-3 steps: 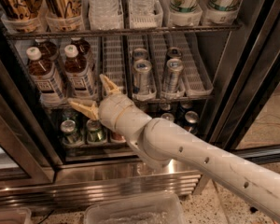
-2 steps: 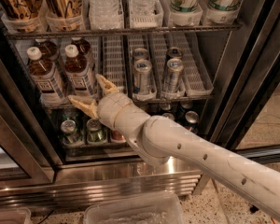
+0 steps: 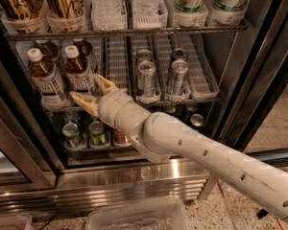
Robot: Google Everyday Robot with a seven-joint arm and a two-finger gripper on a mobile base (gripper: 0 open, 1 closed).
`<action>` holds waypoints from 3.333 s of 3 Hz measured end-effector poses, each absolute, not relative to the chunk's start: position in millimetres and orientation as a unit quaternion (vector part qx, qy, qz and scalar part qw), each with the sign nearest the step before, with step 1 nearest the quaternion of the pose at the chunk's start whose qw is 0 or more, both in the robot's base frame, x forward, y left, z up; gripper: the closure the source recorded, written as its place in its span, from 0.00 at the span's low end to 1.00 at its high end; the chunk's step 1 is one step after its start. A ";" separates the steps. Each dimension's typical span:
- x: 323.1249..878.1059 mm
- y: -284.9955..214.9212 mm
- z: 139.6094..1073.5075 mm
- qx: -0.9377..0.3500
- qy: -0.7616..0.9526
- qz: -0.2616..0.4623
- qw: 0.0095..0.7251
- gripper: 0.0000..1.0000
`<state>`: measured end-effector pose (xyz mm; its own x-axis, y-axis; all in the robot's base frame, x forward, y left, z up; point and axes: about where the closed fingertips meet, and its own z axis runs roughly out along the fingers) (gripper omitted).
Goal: Pick blue plastic bottle from middle shelf of fridge
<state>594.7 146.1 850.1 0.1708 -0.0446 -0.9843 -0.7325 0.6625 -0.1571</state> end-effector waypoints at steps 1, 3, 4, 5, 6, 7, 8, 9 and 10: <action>603.8 151.8 851.2 -0.331 0.589 0.254 0.692 0.41; 618.8 160.4 841.8 -0.332 0.593 0.270 0.682 0.35; 621.6 163.1 836.4 -0.332 0.596 0.274 0.678 0.34; 624.1 168.8 834.6 -0.337 0.594 0.276 0.677 0.52; 624.1 168.9 834.6 -0.337 0.594 0.276 0.677 0.77; 624.1 168.9 834.6 -0.337 0.594 0.276 0.677 0.98; 621.8 168.1 837.8 -0.336 0.588 0.272 0.684 1.00; 617.6 161.9 848.5 -0.330 0.567 0.255 0.710 1.00; 612.5 157.6 861.1 -0.325 0.539 0.231 0.741 1.00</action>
Offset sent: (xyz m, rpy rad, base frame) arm 0.0308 0.0155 -0.0053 0.0172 0.0089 0.0474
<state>612.5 157.6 861.1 0.3108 -0.0081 -0.9504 -0.6942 0.6811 -0.2329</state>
